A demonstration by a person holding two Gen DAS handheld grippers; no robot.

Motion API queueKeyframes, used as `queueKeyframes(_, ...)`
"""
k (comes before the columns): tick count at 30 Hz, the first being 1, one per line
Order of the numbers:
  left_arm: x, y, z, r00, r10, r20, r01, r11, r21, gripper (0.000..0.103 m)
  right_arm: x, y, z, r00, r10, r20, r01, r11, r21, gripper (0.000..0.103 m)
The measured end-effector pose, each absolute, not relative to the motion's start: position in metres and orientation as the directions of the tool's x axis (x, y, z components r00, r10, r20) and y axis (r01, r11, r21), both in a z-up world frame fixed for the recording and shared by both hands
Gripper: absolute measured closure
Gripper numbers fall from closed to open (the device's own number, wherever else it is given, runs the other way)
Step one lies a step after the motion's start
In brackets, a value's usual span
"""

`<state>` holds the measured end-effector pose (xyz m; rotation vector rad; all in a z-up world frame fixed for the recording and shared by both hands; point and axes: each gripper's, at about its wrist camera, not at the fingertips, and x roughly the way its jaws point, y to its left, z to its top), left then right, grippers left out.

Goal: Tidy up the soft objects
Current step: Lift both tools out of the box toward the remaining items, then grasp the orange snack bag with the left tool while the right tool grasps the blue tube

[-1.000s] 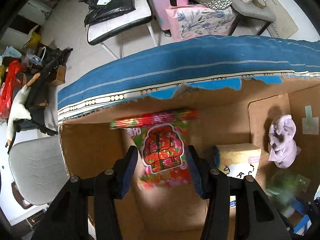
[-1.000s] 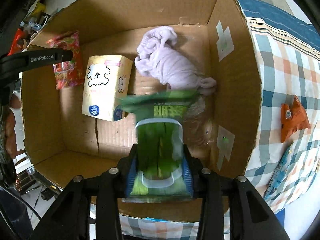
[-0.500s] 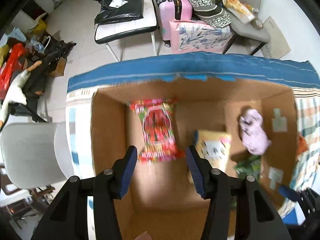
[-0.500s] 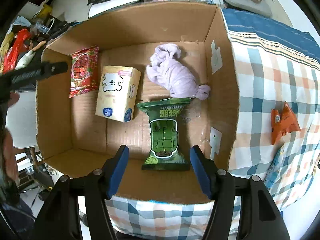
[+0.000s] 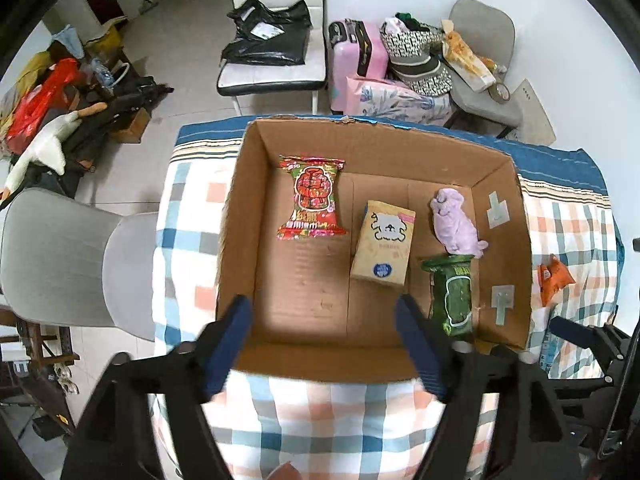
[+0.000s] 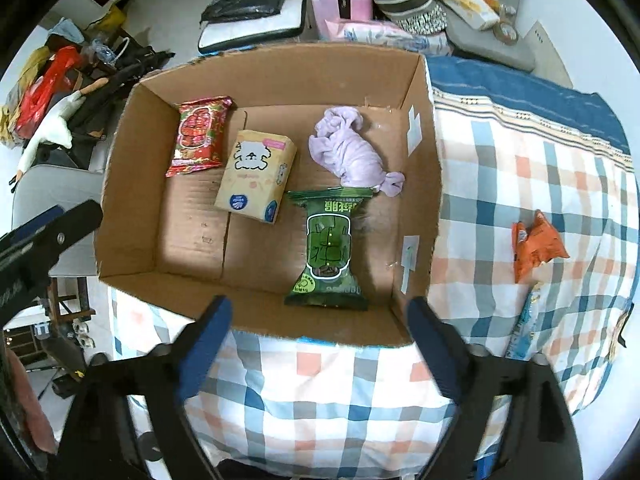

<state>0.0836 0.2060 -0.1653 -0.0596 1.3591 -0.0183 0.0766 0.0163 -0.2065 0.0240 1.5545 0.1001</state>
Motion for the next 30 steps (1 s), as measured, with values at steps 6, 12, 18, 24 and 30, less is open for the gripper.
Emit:
queueKeyframes(6, 0.060, 0.199, -0.148, 0.236, -0.041, -0.971, -0.036, 0.998, -0.051, 0.009, 0.058, 0.009, -0.181, 0.070, 0.081, -0.994, -0.066, 0.995, 0.076, 0.008)
queueKeyframes(12, 0.043, 0.183, -0.129, 0.267, -0.059, -0.962, -0.039, 0.997, -0.072, 0.007, 0.043, -0.006, -0.157, 0.110, 0.119, -0.987, -0.070, 0.991, 0.111, 0.008)
queueKeyframes(18, 0.036, 0.141, -0.104, 0.326, -0.051, -0.944, -0.008, 0.998, -0.057, 0.007, 0.030, -0.051, -0.142, 0.138, 0.149, -0.979, -0.017, 0.989, 0.148, 0.008)
queueKeyframes(24, 0.046, 0.053, -0.107, 0.347, -0.015, -0.938, 0.139, 0.990, 0.036, 0.007, 0.015, -0.141, -0.153, 0.132, 0.104, -0.986, 0.125, 0.985, 0.121, 0.007)
queueKeyframes(30, 0.069, -0.050, -0.145, 0.317, 0.007, -0.948, 0.318, 0.941, 0.113, 0.007, -0.003, -0.240, -0.198, 0.066, 0.072, -0.995, 0.304, 0.948, 0.089, 0.007)
